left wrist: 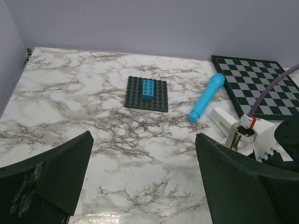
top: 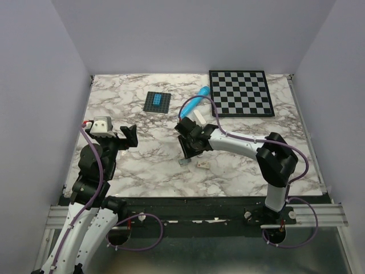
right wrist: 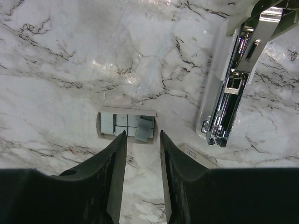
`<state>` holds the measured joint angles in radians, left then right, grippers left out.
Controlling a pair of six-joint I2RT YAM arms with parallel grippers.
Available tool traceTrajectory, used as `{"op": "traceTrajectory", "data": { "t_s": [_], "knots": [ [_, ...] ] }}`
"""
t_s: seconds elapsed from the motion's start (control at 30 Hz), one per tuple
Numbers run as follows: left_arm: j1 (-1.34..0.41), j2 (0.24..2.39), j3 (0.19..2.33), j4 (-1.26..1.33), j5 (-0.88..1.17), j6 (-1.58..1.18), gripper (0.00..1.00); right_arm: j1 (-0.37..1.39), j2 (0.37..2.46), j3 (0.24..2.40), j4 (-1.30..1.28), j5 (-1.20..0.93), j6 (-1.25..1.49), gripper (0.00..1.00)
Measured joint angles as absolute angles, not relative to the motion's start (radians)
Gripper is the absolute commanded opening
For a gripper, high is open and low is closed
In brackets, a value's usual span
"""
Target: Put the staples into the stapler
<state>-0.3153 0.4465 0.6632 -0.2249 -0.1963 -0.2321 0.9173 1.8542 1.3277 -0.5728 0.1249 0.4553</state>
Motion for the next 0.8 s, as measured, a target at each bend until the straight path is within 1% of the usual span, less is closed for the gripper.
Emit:
{"op": "traceTrajectory", "data": {
  "t_s": [0.13, 0.2, 0.43, 0.47, 0.8],
  "knots": [
    [-0.315, 0.447, 0.663, -0.225, -0.191, -0.233, 0.99, 0.918, 1.879, 1.341, -0.576, 0.125, 0.456, 0.4],
    [-0.315, 0.446, 0.663, -0.225, -0.189, -0.233, 0.99, 0.917, 1.888, 1.343, -0.579, 0.125, 0.456, 0.37],
    [-0.315, 0.446, 0.663, -0.225, -0.185, -0.233, 0.99, 0.918, 1.92, 1.354, -0.582, 0.125, 0.456, 0.36],
    [-0.315, 0.447, 0.663, -0.225, -0.185, -0.233, 0.99, 0.918, 1.921, 1.354, -0.583, 0.124, 0.455, 0.34],
    [-0.315, 0.446, 0.662, -0.225, -0.181, -0.234, 0.99, 0.923, 1.931, 1.359, -0.593, 0.117, 0.456, 0.33]
  ]
}}
